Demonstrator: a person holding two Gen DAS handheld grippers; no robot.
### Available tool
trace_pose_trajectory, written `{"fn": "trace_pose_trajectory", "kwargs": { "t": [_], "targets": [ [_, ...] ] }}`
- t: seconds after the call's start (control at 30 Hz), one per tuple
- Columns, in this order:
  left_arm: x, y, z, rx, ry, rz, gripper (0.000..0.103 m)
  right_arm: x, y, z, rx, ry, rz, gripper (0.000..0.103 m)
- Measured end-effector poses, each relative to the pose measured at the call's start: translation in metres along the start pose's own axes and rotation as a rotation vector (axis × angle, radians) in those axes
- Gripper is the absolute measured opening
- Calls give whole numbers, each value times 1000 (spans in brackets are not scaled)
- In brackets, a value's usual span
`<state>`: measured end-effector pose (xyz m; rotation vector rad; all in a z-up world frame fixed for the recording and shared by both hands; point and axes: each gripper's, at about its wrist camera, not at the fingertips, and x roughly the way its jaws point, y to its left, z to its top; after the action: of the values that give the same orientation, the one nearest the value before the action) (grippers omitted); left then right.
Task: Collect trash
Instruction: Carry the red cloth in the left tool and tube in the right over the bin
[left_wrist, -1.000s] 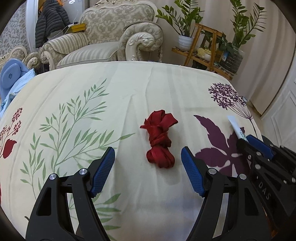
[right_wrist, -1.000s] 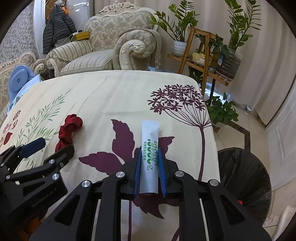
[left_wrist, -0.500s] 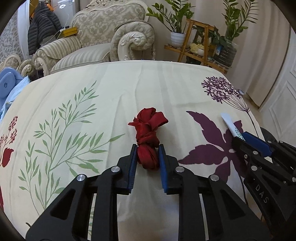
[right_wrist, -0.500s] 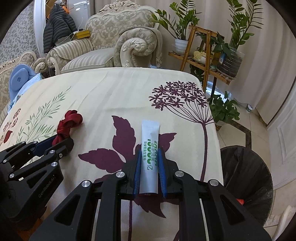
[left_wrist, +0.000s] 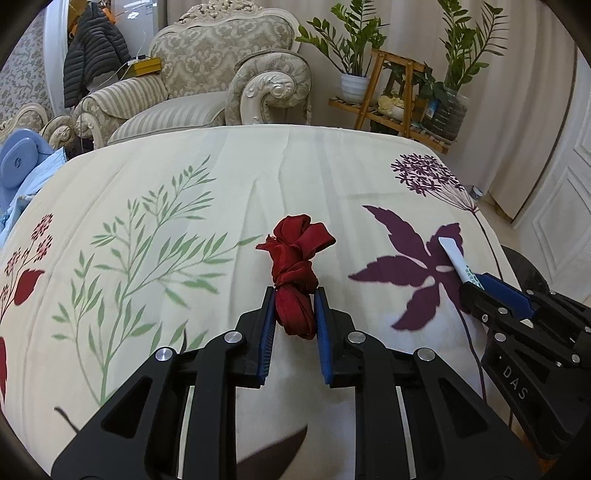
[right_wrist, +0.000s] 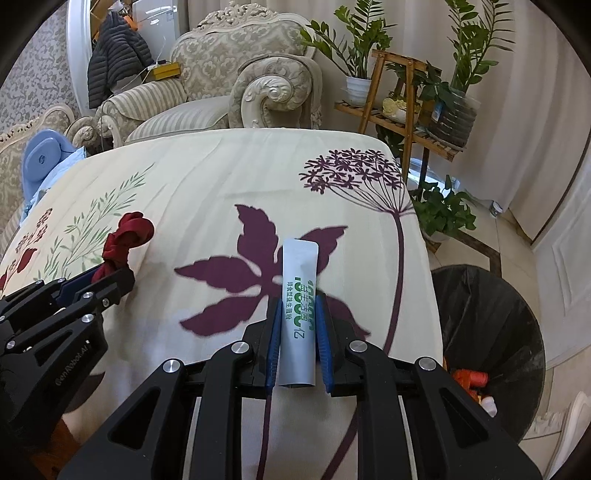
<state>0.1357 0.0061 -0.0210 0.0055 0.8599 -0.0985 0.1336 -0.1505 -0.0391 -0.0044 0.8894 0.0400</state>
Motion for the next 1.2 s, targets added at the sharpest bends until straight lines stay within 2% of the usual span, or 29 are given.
{"fn": "trace_pose_trajectory", "kwargs": {
  "t": [0.73, 1.2],
  "targets": [
    [-54, -10, -54, -2, -40, 2, 20, -46, -11, -56, 30, -20, 0, 19],
    [-64, -54, -64, 42, -73, -34, 20, -63, -54, -72, 96, -47, -35, 19]
  ]
}}
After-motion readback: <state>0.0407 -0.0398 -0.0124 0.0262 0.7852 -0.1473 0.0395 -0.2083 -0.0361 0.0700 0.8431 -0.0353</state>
